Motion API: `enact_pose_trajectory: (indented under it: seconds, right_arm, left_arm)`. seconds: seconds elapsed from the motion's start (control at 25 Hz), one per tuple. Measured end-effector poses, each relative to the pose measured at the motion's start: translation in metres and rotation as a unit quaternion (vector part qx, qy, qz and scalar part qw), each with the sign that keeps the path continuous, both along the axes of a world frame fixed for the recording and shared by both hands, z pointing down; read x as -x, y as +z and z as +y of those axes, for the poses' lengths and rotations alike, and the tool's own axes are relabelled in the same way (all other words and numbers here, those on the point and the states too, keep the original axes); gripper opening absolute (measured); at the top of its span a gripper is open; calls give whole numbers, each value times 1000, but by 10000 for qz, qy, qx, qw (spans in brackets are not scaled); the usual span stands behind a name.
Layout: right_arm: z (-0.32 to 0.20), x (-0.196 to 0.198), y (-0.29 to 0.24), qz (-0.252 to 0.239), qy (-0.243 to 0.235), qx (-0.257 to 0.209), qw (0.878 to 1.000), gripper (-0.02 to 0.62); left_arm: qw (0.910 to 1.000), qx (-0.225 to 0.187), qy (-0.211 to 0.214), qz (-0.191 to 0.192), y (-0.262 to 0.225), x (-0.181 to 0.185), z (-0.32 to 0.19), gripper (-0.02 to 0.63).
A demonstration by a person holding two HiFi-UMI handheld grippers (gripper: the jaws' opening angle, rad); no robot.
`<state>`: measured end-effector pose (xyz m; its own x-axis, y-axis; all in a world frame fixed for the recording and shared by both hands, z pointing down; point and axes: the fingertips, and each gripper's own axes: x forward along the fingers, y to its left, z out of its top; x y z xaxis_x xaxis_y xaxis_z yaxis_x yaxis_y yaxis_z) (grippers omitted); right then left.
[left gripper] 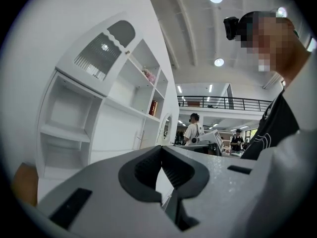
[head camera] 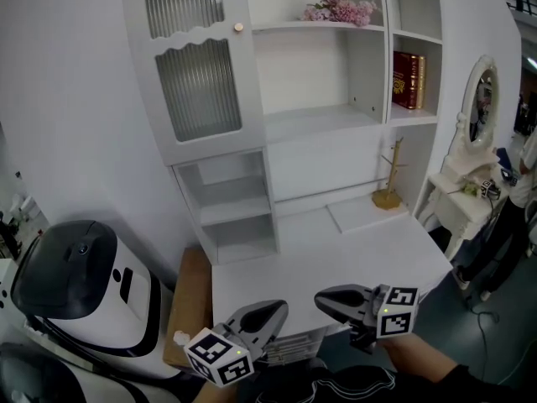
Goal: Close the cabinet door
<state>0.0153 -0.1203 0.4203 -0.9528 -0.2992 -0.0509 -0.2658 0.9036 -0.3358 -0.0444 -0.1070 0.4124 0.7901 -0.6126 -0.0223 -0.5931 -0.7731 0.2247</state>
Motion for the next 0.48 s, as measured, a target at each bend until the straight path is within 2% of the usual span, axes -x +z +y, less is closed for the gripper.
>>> enact_pose_trajectory:
  seconds: [0.16, 0.48]
  right_arm:
    - [4, 1, -3, -2, 128, -131, 9998, 2]
    - [4, 11, 9, 66, 46, -14, 10000, 2]
  left_arm:
    - [9999, 35, -154, -17, 3, 1, 3, 5]
    - [9995, 146, -263, 16, 12, 6, 1, 5]
